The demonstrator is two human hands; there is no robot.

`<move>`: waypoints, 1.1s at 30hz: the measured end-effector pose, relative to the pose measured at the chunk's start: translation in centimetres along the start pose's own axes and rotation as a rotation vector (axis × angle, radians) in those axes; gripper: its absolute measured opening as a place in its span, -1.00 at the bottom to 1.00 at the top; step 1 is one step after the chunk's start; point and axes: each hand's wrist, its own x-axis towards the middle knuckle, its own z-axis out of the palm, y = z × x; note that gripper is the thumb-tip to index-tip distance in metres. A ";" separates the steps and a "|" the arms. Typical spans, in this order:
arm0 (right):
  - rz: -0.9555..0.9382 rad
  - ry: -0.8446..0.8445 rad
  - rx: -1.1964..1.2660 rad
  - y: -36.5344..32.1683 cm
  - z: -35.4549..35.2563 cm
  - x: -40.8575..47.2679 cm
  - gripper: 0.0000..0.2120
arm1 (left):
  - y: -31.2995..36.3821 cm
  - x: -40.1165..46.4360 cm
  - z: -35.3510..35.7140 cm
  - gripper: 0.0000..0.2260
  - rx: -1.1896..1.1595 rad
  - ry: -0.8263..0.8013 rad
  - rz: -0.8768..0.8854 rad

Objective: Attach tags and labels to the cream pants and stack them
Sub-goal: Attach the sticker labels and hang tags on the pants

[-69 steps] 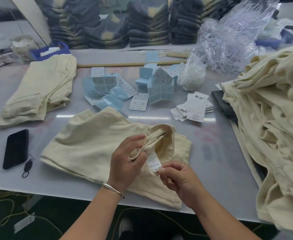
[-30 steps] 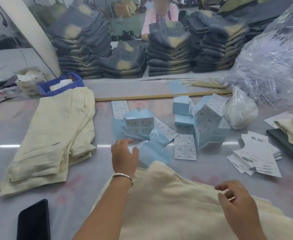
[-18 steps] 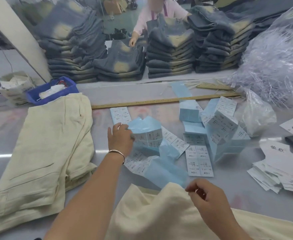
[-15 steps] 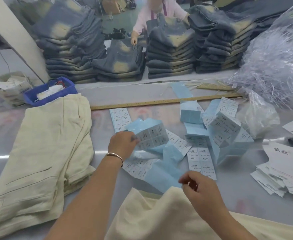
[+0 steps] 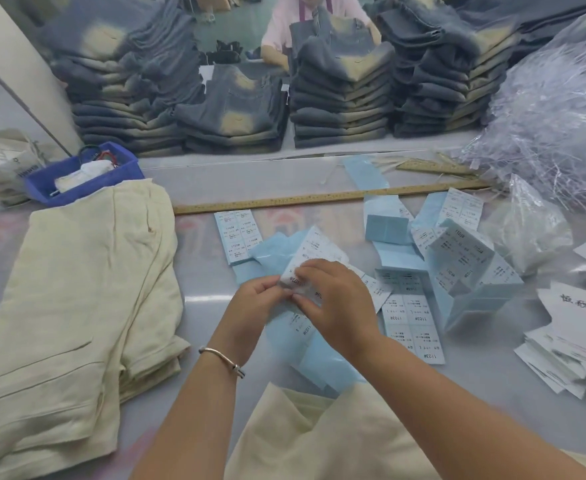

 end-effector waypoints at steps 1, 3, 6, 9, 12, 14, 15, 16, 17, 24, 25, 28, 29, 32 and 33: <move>0.006 -0.012 -0.002 0.2 0.0 0.1 -0.74 | 0.0 -0.2 -0.3 -0.77 -0.024 -0.012 0.003; 0.009 0.001 0.012 0.5 0.0 0.0 -0.75 | 0.0 -0.4 -0.7 -0.74 -0.005 0.006 0.027; -0.034 0.083 0.027 0.3 -0.2 -0.2 -0.83 | -0.1 -0.5 -0.8 -0.77 0.044 0.000 0.074; -0.133 0.145 -0.057 0.2 -0.4 -0.2 -0.92 | 0.1 -0.8 -0.7 -0.77 0.073 -0.042 0.111; -0.205 0.175 -0.121 0.3 -0.8 0.0 -0.89 | 0.4 -1.0 -0.4 -0.79 0.104 -0.041 0.132; -0.211 0.147 -0.136 0.1 -0.9 -0.1 -0.86 | 0.4 -1.1 -0.2 -0.84 0.181 -0.019 0.162; -0.195 0.125 -0.127 0.0 -0.9 -0.1 -0.86 | 0.3 -1.1 -0.2 -0.85 0.230 -0.012 0.178; -0.169 0.099 -0.106 -0.1 -0.9 -0.2 -0.85 | 0.3 -1.1 -0.2 -0.85 0.271 -0.011 0.190; -0.143 0.071 -0.078 -0.1 -1.0 -0.1 -0.85 | 0.3 -1.2 -0.1 -0.85 0.298 -0.012 0.199; -0.044 0.005 -0.001 0.2 -1.0 0.5 -0.88 | 0.5 -1.4 0.4 -0.70 0.373 0.021 0.243; -0.004 0.014 0.025 0.3 -0.9 0.6 -0.89 | 0.5 -1.4 0.4 -0.68 0.392 0.042 0.240; 0.231 0.060 0.212 1.3 -1.4 1.3 -0.87 | 0.3 -1.3 0.0 -0.70 0.427 0.126 0.207; 0.309 0.072 0.279 1.6 -1.9 1.6 -0.85 | 0.3 -1.2 -0.2 -0.77 0.446 0.157 0.192; 0.498 0.116 0.535 2.8 -3.8 2.4 -0.78 | 0.0 -1.1 -0.6 -0.80 0.603 0.343 0.142; 0.543 0.145 0.627 3.2 -4.6 2.5 -0.78 | -0.1 -1.1 -0.7 -0.81 0.638 0.421 0.116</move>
